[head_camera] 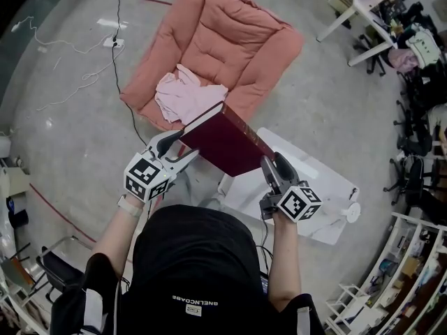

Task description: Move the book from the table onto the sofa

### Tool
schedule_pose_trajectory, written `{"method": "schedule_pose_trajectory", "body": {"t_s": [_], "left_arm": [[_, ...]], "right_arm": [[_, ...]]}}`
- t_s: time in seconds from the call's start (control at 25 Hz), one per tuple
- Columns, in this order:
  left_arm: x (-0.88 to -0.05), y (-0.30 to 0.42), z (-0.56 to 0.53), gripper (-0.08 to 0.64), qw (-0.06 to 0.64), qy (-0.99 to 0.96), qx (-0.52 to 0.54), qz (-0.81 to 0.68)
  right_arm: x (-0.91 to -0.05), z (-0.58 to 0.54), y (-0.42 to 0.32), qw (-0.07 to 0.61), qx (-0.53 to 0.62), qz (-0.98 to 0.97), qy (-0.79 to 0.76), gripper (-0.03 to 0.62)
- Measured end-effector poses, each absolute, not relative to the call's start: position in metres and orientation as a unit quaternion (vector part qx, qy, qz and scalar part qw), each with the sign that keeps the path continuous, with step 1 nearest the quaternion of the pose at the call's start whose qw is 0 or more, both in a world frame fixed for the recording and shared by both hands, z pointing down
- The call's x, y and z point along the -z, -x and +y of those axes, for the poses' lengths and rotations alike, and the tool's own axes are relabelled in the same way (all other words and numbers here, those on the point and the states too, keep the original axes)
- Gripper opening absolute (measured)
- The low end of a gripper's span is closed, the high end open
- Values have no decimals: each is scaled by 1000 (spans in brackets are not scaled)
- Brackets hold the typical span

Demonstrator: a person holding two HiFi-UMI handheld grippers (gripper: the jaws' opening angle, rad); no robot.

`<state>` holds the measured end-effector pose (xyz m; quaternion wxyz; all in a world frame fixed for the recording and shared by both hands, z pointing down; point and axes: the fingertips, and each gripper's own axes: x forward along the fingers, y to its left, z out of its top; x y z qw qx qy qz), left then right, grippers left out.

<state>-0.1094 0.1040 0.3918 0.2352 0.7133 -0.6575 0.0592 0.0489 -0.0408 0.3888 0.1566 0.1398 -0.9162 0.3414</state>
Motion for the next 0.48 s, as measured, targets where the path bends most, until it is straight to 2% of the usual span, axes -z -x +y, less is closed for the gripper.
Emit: {"method": "schedule_pose_trajectory", "body": {"t_s": [0.48], "left_arm": [[-391,215,122,258,233,-723,-55,-648]], "right_arm": [[-385,-16,51,159,-336,-915,-153,250]]}}
